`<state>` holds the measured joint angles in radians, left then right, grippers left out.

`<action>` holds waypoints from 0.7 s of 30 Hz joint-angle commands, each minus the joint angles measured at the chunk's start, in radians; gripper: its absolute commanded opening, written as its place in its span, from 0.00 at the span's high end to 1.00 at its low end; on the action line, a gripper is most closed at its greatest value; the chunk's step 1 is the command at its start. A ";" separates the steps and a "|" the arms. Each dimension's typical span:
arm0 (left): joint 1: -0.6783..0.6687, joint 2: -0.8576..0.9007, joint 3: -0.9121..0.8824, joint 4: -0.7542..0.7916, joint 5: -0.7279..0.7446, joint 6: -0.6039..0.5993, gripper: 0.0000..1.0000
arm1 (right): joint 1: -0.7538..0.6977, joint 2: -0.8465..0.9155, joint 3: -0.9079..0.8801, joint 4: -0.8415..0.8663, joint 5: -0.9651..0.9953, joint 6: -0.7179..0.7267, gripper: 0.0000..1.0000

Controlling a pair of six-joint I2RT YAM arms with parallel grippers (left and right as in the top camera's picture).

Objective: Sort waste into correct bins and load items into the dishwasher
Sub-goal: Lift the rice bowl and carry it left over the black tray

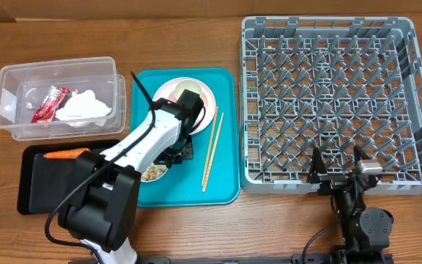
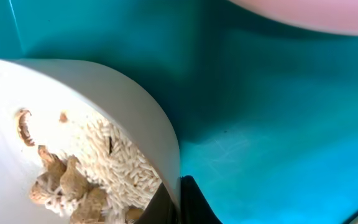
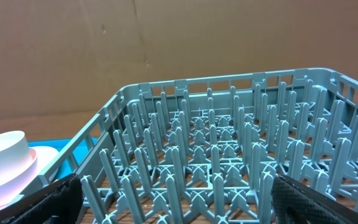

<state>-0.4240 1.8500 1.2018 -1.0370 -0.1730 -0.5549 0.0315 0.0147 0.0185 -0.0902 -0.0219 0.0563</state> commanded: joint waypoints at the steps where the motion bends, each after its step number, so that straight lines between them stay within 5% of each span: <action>1: -0.001 0.011 -0.005 -0.005 -0.019 0.029 0.96 | -0.007 -0.011 -0.011 0.008 -0.002 -0.001 0.00; 21: 0.015 -0.132 0.215 -0.171 -0.001 0.105 0.96 | -0.007 -0.011 -0.011 0.008 -0.002 -0.001 0.00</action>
<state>-0.4225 1.7977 1.3777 -1.2030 -0.1722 -0.5018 0.0315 0.0147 0.0185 -0.0906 -0.0219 0.0555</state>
